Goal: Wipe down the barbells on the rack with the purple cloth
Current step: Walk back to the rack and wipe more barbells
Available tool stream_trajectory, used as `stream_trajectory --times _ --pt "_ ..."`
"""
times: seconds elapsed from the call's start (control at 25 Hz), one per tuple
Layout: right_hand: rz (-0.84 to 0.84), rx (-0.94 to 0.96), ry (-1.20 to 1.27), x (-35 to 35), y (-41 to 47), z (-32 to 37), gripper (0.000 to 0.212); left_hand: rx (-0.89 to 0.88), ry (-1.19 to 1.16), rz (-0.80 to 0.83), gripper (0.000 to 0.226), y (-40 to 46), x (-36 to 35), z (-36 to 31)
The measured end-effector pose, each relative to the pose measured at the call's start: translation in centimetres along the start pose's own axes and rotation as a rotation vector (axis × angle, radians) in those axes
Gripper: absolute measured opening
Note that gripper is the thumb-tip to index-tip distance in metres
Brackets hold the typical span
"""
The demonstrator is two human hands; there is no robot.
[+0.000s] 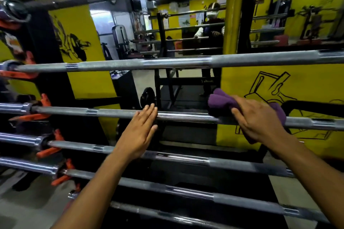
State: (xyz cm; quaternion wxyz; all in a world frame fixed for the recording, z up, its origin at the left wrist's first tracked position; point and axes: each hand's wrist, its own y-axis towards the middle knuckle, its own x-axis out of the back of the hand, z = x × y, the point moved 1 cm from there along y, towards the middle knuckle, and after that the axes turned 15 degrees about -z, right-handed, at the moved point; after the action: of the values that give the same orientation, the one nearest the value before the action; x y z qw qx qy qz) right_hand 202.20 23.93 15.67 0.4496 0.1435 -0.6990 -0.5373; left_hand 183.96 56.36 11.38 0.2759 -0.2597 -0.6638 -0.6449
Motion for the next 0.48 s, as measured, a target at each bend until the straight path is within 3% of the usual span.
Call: stream_trajectory --times 0.08,0.24,0.32,0.48 --pt "-0.051 -0.013 -0.003 -1.0 0.1 1.9 0.051 -0.113 0.018 0.050 0.059 0.0 0.4 2.5" --pt "0.063 -0.044 -0.199 -3.2 -0.4 5.7 0.049 -0.391 0.017 0.145 0.056 1.0 1.3 5.0" --pt "0.011 -0.118 -0.259 -4.0 -0.5 6.4 0.042 -0.535 0.011 0.189 0.057 2.0 1.9 6.8" --pt "-0.104 -0.223 -0.276 -4.4 -0.5 6.9 0.037 -0.663 -0.050 0.226 0.062 3.9 2.1 8.7"
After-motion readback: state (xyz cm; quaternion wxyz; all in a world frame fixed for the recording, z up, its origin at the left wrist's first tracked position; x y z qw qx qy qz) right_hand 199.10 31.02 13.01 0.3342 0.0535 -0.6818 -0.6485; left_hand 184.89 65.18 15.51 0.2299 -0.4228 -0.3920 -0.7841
